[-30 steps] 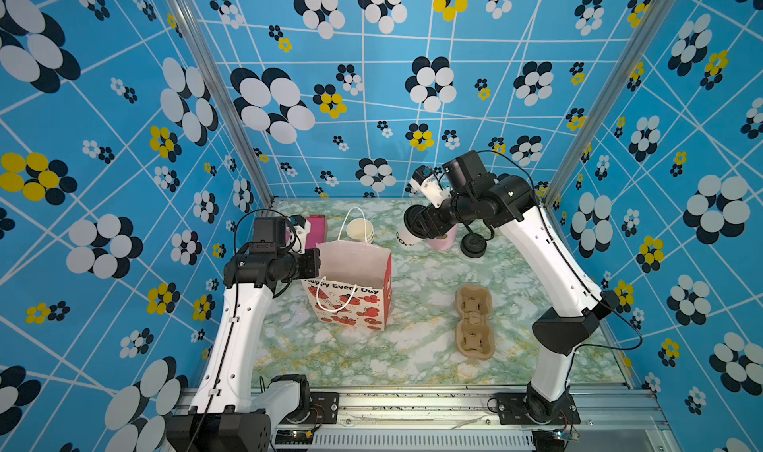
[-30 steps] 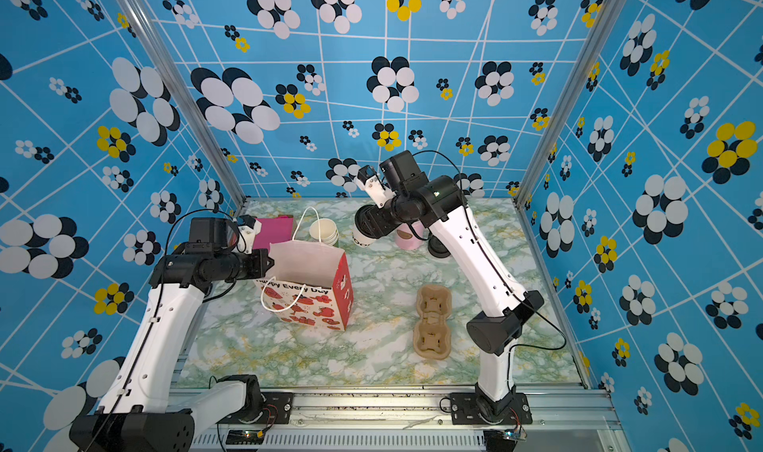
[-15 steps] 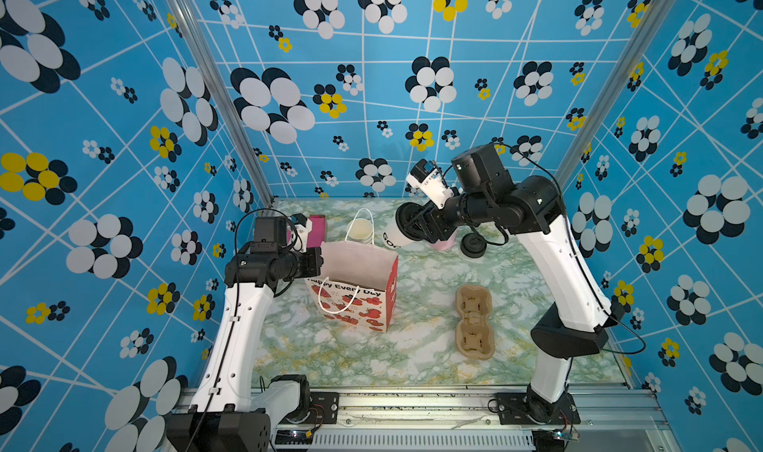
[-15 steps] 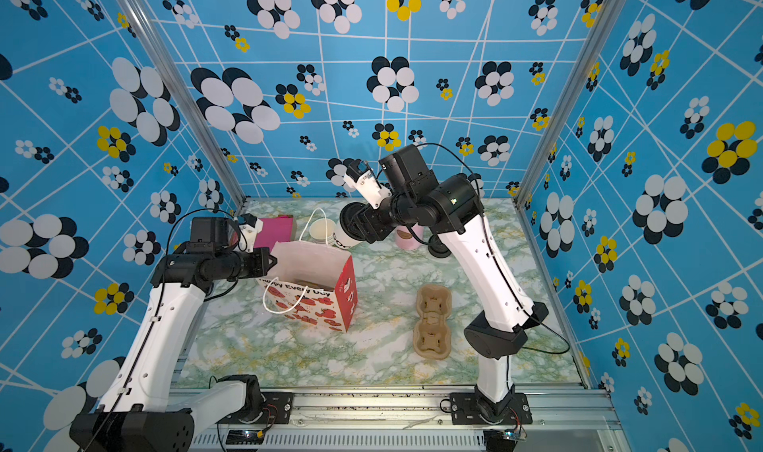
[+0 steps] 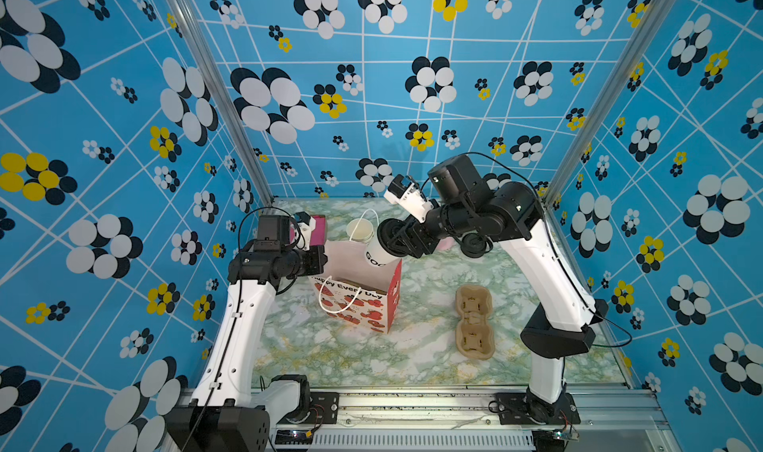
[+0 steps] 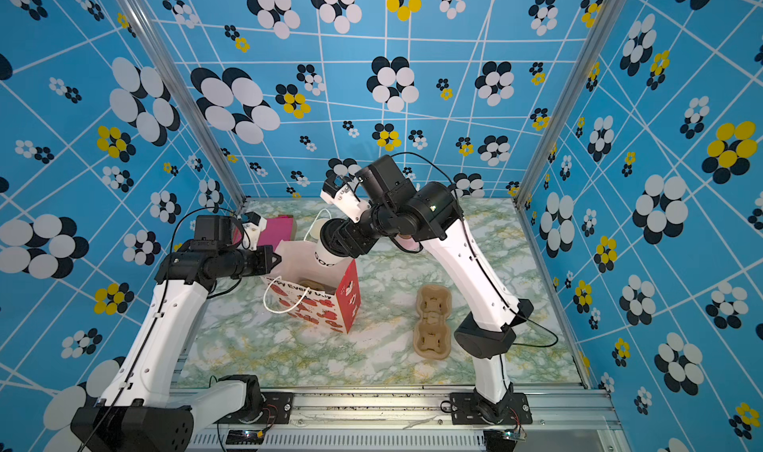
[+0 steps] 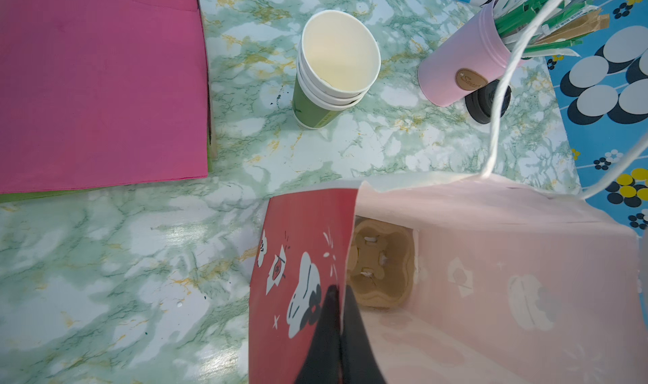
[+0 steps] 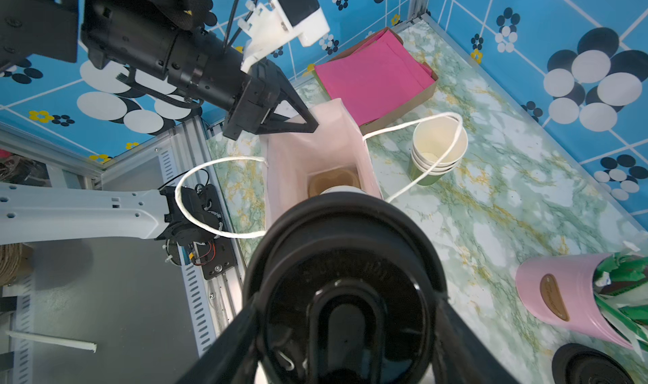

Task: Pack a coffee takeout order
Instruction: Place the coffee cup in the cup tray.

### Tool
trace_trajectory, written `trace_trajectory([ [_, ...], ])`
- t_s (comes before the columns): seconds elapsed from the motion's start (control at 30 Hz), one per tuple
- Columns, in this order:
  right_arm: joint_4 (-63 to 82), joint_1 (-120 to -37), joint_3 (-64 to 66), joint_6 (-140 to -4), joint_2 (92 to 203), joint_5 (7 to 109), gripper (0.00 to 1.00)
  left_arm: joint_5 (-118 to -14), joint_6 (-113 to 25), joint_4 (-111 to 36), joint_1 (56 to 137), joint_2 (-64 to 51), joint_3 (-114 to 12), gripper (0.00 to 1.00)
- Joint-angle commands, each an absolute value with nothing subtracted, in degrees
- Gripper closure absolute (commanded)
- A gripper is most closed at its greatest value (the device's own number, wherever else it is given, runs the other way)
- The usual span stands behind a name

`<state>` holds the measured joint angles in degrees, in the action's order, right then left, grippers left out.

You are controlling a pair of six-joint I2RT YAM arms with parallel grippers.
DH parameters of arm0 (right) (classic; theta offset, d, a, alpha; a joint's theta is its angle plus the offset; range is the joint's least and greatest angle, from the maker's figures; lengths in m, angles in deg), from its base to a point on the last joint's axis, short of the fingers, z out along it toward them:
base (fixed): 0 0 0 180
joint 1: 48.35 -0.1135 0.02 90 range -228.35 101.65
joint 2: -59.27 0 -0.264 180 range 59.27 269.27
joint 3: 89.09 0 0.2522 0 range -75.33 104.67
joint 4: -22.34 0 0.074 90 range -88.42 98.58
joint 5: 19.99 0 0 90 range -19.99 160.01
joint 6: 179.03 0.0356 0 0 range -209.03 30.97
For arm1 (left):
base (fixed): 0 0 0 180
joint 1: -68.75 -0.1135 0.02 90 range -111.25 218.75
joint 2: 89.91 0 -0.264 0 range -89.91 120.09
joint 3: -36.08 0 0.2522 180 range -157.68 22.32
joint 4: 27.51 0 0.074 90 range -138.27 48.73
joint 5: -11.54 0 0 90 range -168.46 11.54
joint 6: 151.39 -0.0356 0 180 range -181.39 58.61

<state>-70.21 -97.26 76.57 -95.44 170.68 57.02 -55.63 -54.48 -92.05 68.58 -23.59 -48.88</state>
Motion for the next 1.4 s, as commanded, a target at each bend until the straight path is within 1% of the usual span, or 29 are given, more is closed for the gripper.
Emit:
trace_trajectory([
  [0.0, -71.6, -98.0, 77.9, -95.2, 172.4, 56.5, 0.46, -54.3, -53.8, -91.8, 69.2, -23.1, -48.9, 0.97],
  [0.7, -72.5, -101.5, 78.6, -96.7, 181.4, 59.8, 0.46, -54.7, -53.8, -92.0, 69.7, -22.4, -49.5, 0.97],
  [1.17, -73.5, -102.8, 77.7, -97.8, 183.5, 62.6, 0.47, -54.9, -53.8, -92.0, 69.9, -22.5, -49.4, 0.97],
  [1.37, -73.5, -103.0, 77.3, -98.0, 186.2, 62.7, 0.47, -54.9, -53.8, -92.0, 70.0, -22.5, -49.3, 0.97],
])
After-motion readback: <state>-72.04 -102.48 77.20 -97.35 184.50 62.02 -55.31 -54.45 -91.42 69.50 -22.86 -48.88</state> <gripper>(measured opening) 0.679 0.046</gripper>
